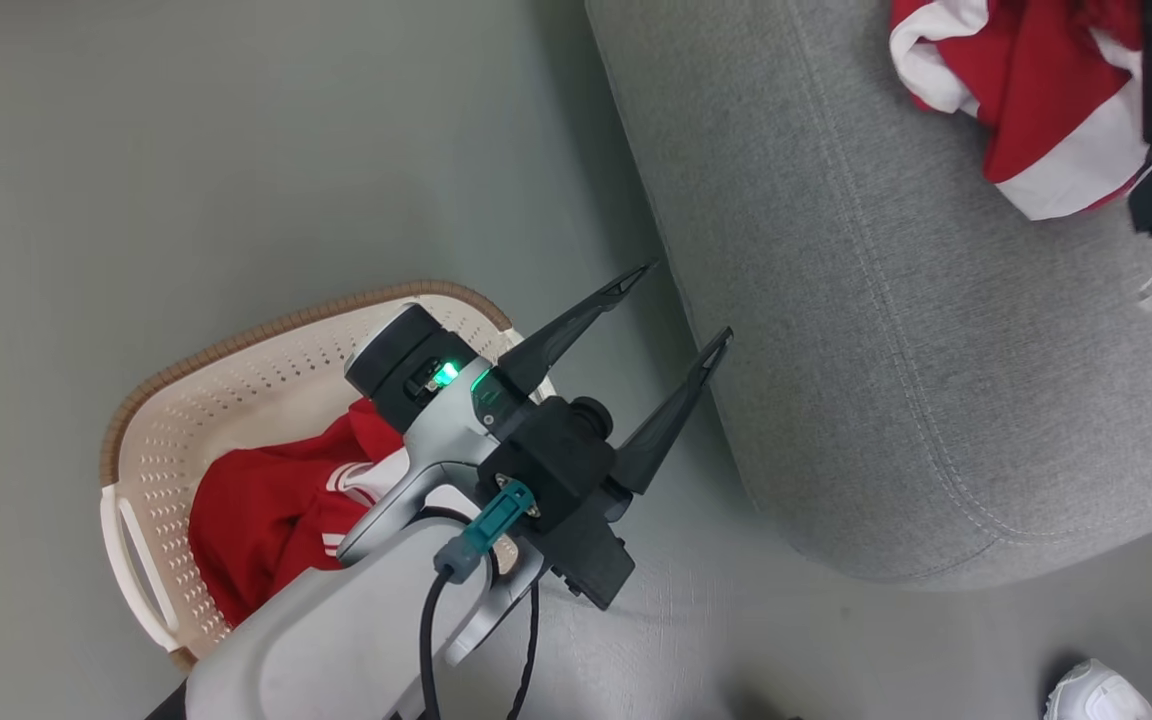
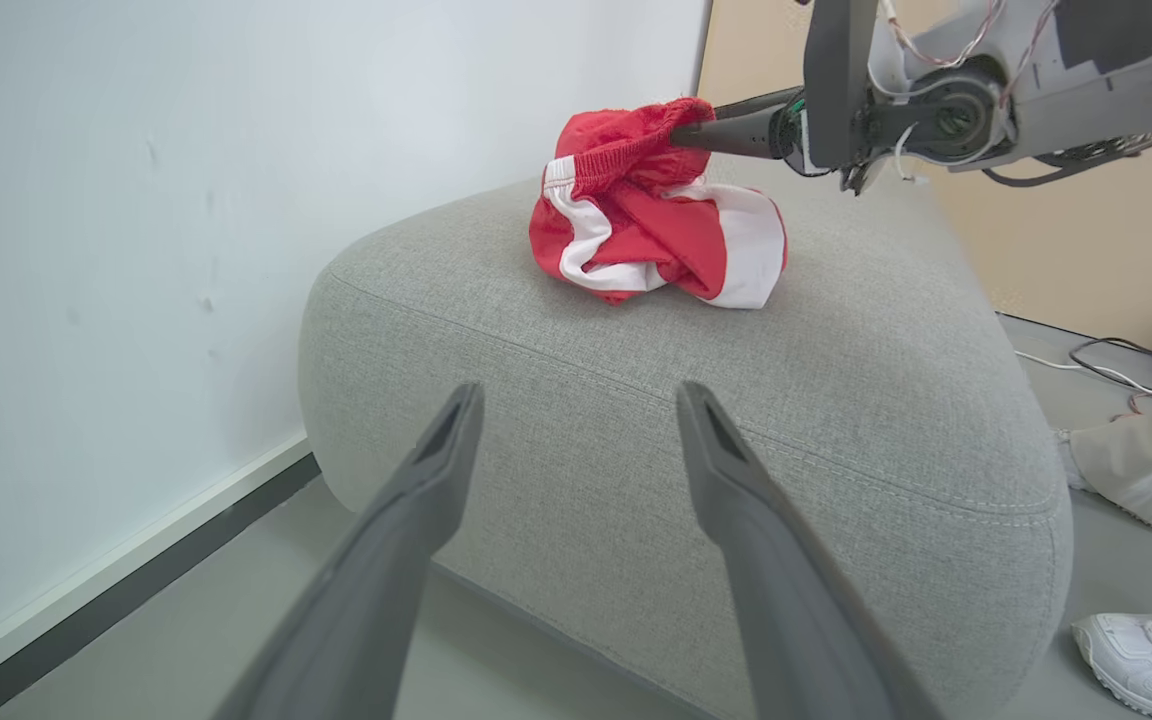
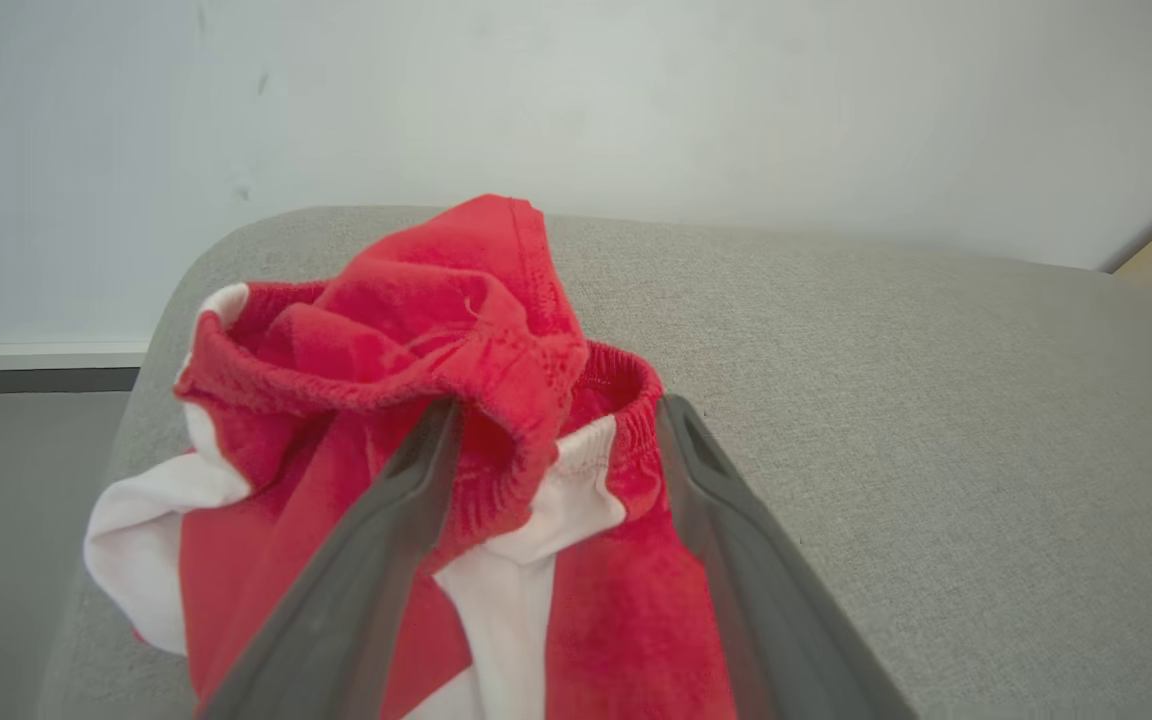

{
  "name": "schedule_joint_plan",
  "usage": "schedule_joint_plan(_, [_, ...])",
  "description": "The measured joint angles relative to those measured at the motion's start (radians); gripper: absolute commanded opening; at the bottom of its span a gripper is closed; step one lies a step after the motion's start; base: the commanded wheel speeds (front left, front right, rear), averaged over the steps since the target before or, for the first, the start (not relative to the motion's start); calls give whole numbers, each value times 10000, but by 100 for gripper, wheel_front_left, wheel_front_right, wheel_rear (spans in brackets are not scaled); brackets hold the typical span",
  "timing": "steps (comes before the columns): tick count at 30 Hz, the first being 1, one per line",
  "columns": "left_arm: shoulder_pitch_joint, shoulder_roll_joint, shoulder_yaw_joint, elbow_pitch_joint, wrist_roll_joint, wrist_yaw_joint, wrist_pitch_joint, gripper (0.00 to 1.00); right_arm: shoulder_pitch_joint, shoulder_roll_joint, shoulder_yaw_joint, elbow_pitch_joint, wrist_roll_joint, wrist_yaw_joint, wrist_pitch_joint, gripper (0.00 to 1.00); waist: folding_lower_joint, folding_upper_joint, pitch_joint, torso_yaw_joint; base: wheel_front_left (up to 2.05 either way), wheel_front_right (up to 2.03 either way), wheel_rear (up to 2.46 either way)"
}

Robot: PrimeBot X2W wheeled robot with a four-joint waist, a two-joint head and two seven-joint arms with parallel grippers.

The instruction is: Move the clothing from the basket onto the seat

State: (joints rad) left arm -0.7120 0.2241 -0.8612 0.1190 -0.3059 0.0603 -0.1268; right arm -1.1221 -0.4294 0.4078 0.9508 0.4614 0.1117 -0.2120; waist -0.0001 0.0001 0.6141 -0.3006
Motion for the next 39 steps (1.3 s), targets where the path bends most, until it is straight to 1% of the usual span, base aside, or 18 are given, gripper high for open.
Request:
schedule_joint_plan(6, [272,-75,157,426,-197,13,-431,100,598,347,330,6,-234,33,-244,100,0,0,-533,-32,0,0,0])
schedule_joint_plan(16, [687,-439,535,1143,-748,31,-886,100,1496,414,441,-314,-284,44,-370,100,-1,-3,-1682,131,0,0,0])
schedule_joint_plan(22, [1033,-600,949,1605,-1200,117,-1070,100,1967,523,401,-677,-291,44,-374,100,-2,-3,-2465,401,0,0,0])
schedule_joint_plan(28, [1579,-598,1511,1992,-1446,272,-1187,100,2555,721,431,-1260,-295,38,-376,100,-2,-3,-3263,792,0,0,0])
schedule_joint_plan(31, [1951,-577,1858,2144,-1770,339,-1218,100,2987,884,445,-1597,-295,13,-376,100,-2,-3,-3657,1019,0,0,0])
schedule_joint_plan(35, [2523,-441,2349,2276,-1964,447,-1223,100,3620,1039,451,-2071,-301,-184,-376,100,-1,-3,-4169,1343,0,0,0])
schedule_joint_plan(39, [3226,-368,2844,2313,-2186,468,-1227,100,4450,1267,418,-2625,-299,-518,-380,100,-1,-4,-4663,1674,0,0,0])
